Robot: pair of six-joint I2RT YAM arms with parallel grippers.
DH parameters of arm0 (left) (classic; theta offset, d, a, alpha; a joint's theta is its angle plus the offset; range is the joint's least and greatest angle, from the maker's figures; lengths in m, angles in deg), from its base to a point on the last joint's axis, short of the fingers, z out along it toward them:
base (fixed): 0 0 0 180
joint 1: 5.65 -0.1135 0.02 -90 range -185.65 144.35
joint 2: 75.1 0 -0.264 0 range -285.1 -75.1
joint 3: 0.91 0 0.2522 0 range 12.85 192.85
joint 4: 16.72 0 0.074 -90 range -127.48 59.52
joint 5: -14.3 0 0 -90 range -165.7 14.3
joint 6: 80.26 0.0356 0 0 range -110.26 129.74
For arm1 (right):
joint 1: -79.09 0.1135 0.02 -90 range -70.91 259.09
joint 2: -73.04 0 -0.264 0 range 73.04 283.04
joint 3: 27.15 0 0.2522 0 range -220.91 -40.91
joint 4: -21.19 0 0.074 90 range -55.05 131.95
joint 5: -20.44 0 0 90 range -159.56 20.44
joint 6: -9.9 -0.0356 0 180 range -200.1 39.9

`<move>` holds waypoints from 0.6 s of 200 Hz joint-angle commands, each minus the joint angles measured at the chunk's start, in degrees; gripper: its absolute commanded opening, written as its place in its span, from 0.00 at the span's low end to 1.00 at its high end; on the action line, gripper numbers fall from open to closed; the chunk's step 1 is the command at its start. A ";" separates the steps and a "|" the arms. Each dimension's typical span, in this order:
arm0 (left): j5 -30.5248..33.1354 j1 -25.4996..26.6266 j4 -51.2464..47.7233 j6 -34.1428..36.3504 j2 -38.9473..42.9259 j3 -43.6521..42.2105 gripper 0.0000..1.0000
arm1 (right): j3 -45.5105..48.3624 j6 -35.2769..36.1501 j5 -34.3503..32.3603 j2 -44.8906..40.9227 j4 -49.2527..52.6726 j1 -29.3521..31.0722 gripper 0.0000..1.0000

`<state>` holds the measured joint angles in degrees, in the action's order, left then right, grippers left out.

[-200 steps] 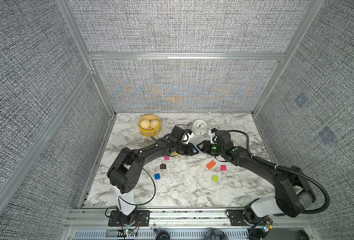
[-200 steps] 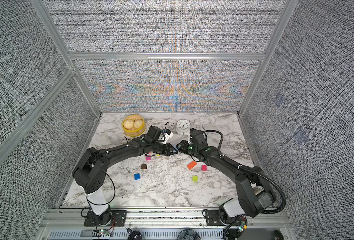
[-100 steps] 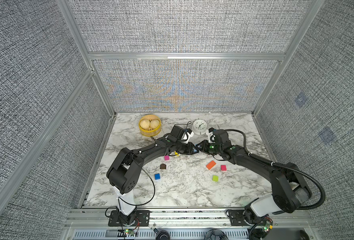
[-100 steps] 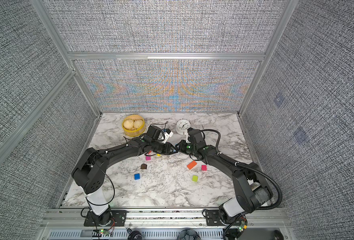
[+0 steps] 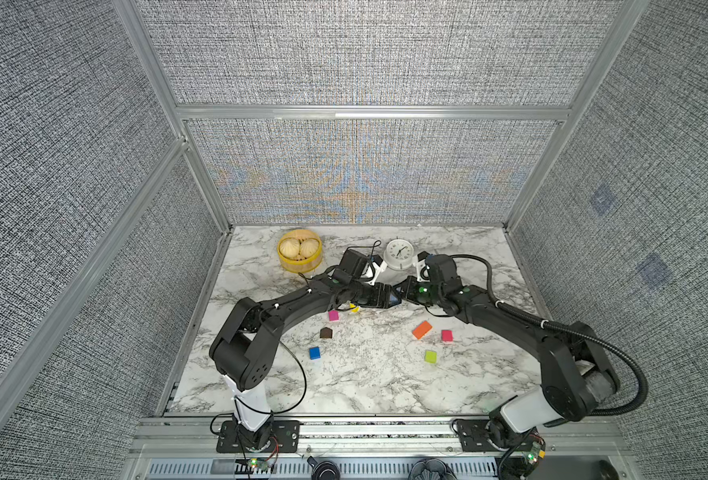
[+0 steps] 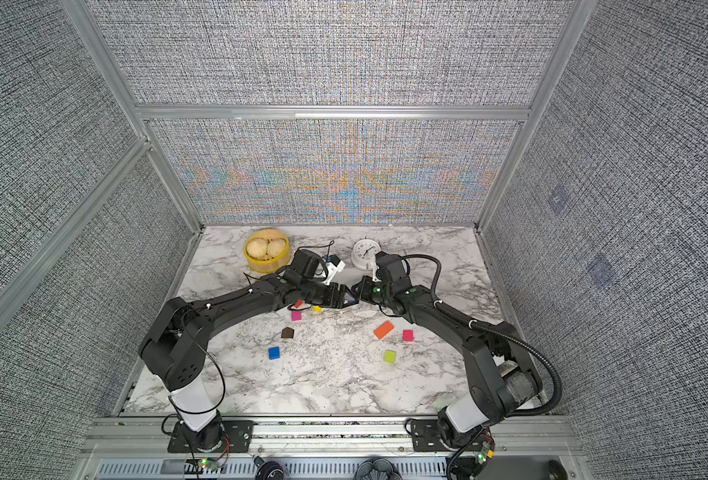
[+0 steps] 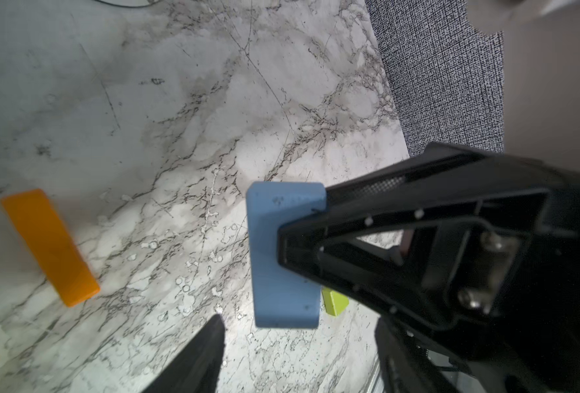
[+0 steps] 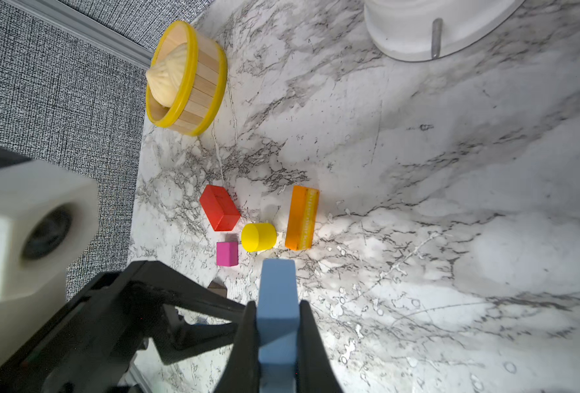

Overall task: Build the wood block tower
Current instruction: 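Close the right gripper on the light-blue block and open the left gripper, then carry the light-blue block toward the orange block with the right gripper while the left withdraws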

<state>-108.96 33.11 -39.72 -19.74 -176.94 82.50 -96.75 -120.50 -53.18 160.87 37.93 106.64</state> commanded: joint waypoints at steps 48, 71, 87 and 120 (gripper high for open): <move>12.14 -0.88 -0.75 1.35 6.76 -4.84 0.99 | -6.95 5.15 -1.22 1.72 12.70 -0.11 0.00; 17.90 -1.31 -0.32 0.89 10.43 -8.27 0.99 | -9.79 6.93 -2.26 2.84 17.17 -0.14 0.01; 22.41 -1.66 0.08 -0.51 13.26 -10.80 0.99 | -11.48 8.03 -2.83 3.53 19.58 -0.20 0.01; 28.31 -2.02 1.75 -1.20 18.06 -15.58 0.99 | -15.74 9.14 -2.94 6.47 24.58 -0.21 0.02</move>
<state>-87.78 31.30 -39.93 -20.26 -161.21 68.95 -109.97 -113.26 -55.63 165.68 56.75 106.44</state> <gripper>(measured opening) 0.986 0.140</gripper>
